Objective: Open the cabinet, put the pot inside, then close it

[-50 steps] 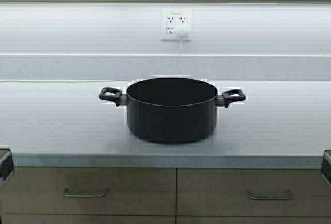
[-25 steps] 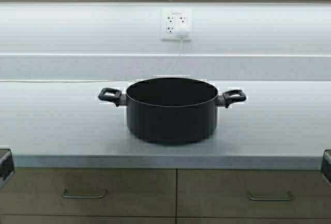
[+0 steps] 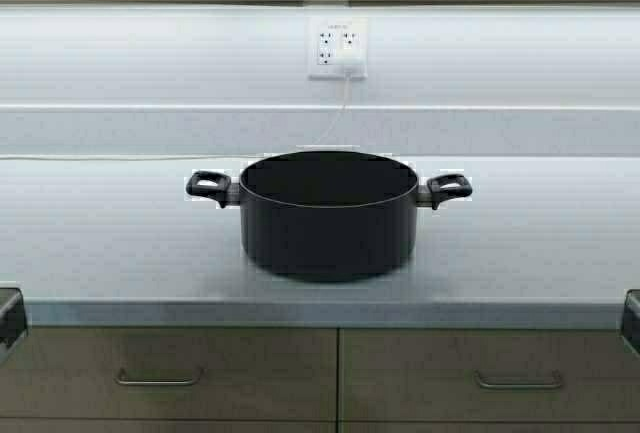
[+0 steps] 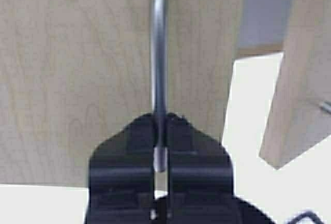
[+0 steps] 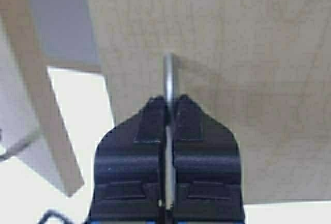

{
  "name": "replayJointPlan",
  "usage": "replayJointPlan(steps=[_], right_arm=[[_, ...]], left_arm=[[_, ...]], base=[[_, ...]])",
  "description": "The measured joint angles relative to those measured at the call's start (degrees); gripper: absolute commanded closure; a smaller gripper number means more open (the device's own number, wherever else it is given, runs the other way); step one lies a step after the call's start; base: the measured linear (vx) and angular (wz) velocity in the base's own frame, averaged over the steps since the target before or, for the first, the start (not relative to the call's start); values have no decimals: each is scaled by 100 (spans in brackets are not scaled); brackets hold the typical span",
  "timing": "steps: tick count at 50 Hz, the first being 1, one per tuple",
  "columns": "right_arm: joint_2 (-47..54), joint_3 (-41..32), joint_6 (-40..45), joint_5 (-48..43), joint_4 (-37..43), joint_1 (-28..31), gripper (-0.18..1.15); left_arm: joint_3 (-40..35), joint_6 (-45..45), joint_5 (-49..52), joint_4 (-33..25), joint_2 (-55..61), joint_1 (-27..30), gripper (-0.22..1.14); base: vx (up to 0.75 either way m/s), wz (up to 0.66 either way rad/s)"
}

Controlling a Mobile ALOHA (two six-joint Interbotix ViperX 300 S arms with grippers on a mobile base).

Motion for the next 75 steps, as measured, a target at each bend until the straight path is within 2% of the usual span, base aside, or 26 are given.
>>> replayJointPlan(steps=[10,22,32,41,49,62,65,68,71,75], right_arm=[[-721,580,-9,457,-9,-141,91],[-1617,1090,-18,1477,-53,-729,91],[-2118,1292,-18,2250,-123,-1292,91],[-2294,1310,-18,2830,-237,-1749,91],[-2355,1336,105,2979,-431,-2013,91],[-2382,1327,844,3103,-1345,-2373,91],[-2382,1327,1063,3103,-1547,-2417,86],[-2373,1327,1292,3067,-1705,-2443,73],[-2373,1327,1459,3050,-1811,-2452,49],[-2373,1318,1582,3067,-1942,-2461,11]], left_arm=[[431,26,984,26,-870,290,88],[1028,70,2021,97,-2092,879,88],[1213,70,3041,308,-2804,1503,88],[1230,70,3287,369,-2936,1767,88],[1222,70,3322,448,-2936,1898,88],[1222,53,3568,659,-3006,2338,88],[1230,44,3560,729,-3006,2417,87],[1257,35,3516,773,-3006,2487,84],[1301,44,3419,826,-3015,2531,74],[1389,35,3340,932,-3085,2558,47]], base=[[-1,-2],[-1,-1],[-3,0],[-8,1],[-12,2],[-13,1],[-12,-1],[-9,-1],[-6,-2],[-4,-3]])
